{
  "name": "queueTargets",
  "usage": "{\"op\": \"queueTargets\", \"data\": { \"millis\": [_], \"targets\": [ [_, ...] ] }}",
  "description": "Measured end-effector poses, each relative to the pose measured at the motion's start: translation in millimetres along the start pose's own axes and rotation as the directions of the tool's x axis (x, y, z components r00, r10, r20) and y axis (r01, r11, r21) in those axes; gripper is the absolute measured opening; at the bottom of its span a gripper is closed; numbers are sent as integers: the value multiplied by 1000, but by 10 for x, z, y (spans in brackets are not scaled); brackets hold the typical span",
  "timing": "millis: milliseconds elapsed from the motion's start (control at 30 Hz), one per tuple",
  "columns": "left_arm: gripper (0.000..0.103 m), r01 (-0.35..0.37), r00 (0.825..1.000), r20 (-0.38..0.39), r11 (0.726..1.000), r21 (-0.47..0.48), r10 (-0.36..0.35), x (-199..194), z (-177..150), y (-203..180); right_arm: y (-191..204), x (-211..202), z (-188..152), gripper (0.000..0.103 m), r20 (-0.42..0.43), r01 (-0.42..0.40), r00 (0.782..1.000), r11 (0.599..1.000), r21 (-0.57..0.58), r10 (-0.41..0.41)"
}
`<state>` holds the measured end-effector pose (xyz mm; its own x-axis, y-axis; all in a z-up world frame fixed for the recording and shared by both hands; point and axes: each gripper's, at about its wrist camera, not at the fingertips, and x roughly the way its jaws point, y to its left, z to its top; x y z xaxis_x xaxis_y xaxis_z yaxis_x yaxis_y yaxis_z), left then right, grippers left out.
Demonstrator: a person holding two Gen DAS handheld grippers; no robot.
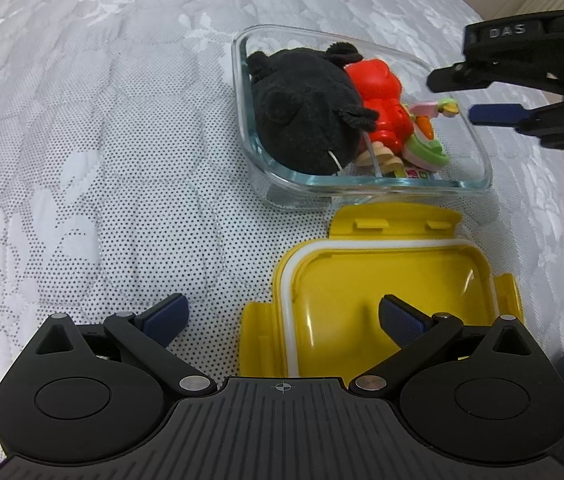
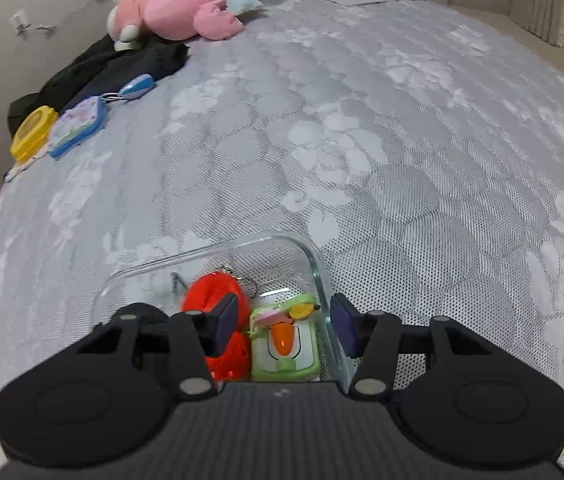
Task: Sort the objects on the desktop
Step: 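Grasp the green keychain toy with the right tool and reposition it inside the container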
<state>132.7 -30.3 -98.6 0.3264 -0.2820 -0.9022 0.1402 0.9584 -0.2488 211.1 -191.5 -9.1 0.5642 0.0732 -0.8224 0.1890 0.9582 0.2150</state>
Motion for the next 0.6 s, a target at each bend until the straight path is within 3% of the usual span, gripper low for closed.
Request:
{"op": "queueTargets", "data": {
  "millis": [133,267,367,600],
  "targets": [
    [103,0,1000,-2,1000,2,0,6,0,-7,64,29,-17,50,41,11,999,1000,-11,-11],
    [103,2,1000,-1,1000,2,-2,6,-1,-12,51,-89,-46,46,24,-60,998,996,64,59],
    [103,3,1000,1,1000,5,-3,2,0,-22,47,-95,-63,46,-1,-62,998,994,94,63],
    [103,4,1000,-1,1000,7,-4,-23,-1,6,-124,150,-170,46,-22,-18,999,940,341,27]
  ]
}}
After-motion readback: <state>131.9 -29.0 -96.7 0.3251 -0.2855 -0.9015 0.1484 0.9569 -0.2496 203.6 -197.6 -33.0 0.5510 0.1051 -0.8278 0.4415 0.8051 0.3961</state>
